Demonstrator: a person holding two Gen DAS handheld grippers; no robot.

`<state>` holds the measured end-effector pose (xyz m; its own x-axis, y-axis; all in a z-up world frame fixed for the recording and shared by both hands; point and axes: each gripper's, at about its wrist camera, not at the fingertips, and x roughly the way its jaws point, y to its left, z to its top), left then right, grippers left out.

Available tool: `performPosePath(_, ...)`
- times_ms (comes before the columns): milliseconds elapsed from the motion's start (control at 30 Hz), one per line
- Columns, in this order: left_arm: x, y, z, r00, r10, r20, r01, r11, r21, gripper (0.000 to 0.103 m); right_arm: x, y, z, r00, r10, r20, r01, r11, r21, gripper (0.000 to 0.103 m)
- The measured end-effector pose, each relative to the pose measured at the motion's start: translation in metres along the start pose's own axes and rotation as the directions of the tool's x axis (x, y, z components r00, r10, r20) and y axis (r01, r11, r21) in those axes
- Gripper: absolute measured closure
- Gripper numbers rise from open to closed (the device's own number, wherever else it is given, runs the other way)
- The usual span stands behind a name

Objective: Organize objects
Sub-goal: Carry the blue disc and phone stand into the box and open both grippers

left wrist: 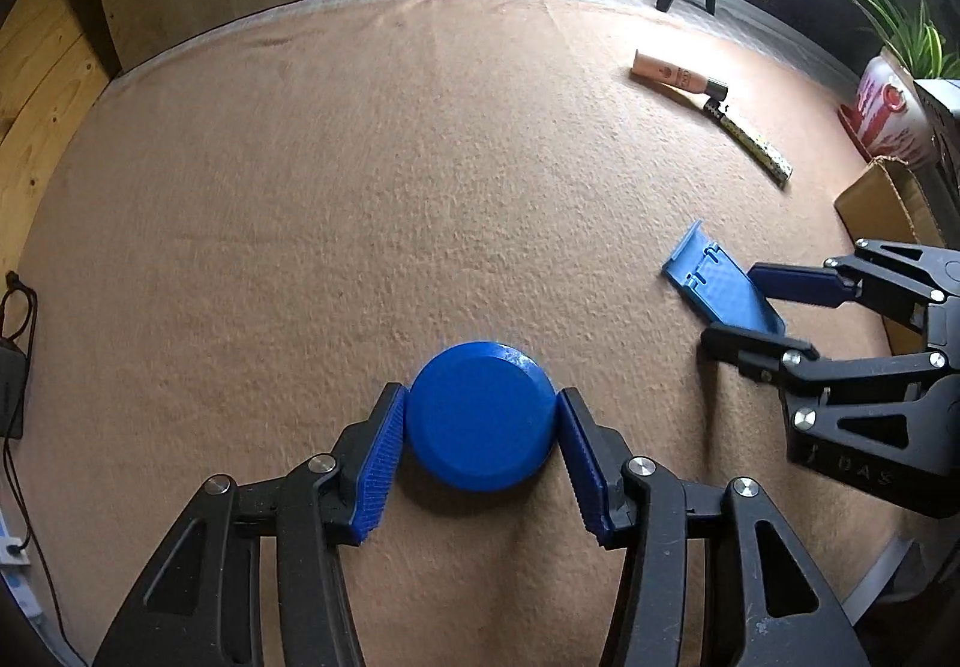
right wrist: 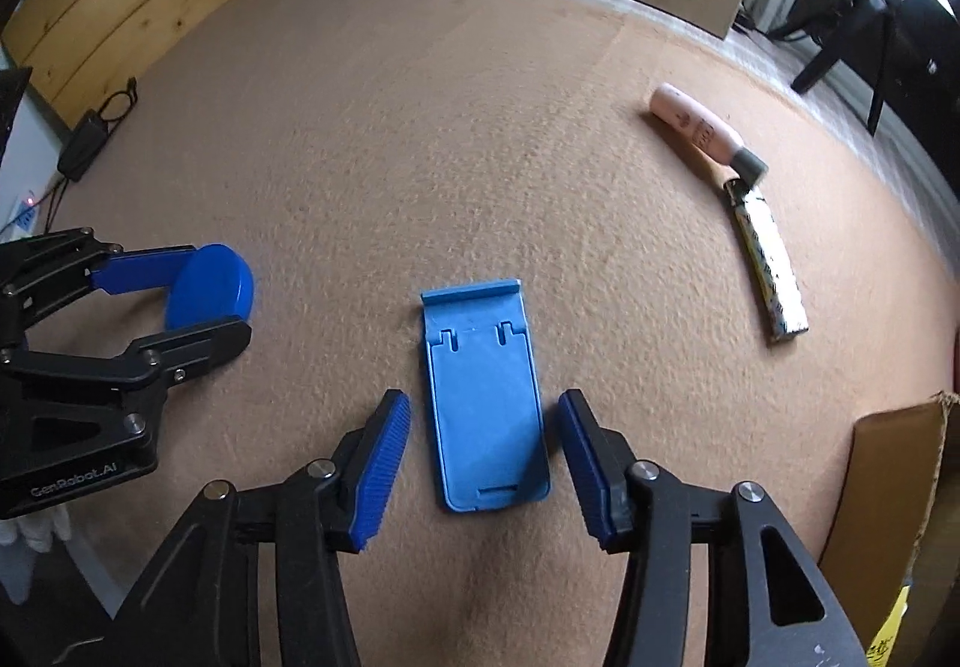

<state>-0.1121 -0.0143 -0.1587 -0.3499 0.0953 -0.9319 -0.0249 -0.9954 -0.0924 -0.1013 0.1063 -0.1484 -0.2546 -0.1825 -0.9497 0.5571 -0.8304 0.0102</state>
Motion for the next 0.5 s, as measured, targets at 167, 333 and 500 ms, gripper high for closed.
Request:
performPosePath(167, -0.008, 0.000, -0.006, 1.000, -0.018, 0.006, 0.018, 1.000, -0.026, 0.049, -0.007, -0.010, -0.008, 1.000, 0.015, 0.003, -0.015, 0.999, 0.031, 0.070)
performPosePath(333, -0.022, -0.007, -0.004, 0.999, -0.035, 0.030, 0.036, 0.999, -0.023, 0.049, -0.034, -0.028, -0.021, 0.998, 0.039, 0.059, -0.044, 0.994, 0.097, 0.070)
performPosePath(500, -0.043, -0.035, 0.011, 0.995, -0.067, 0.073, 0.066, 0.998, 0.021, 0.049, -0.079, -0.056, -0.045, 0.989, 0.039, 0.146, -0.065, 0.982, 0.178, 0.070)
